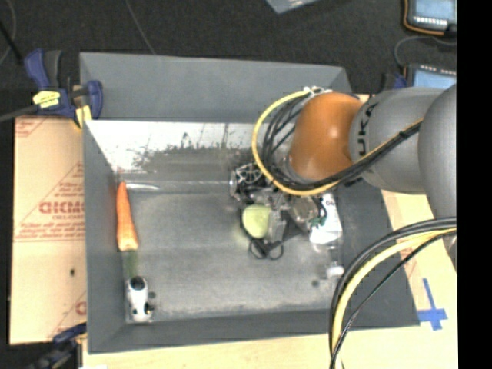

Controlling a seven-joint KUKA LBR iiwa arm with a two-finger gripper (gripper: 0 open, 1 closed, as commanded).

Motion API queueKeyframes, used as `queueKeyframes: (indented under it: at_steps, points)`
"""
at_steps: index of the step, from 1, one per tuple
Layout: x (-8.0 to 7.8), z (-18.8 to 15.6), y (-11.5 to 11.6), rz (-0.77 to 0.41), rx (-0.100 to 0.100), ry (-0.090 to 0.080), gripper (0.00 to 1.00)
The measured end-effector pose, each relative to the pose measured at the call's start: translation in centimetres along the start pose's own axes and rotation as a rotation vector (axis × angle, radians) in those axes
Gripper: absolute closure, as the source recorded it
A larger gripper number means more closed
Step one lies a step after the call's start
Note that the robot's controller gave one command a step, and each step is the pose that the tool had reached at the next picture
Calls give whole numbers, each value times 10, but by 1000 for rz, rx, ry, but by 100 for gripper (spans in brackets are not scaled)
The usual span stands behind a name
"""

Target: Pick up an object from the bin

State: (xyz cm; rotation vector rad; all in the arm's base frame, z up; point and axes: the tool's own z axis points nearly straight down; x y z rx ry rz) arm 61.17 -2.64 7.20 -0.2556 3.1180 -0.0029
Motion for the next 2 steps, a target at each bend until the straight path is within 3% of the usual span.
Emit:
queueKeyframes:
  at_steps: [2]
  points:
    - [3, -21, 0, 1, -2, 9, 100]
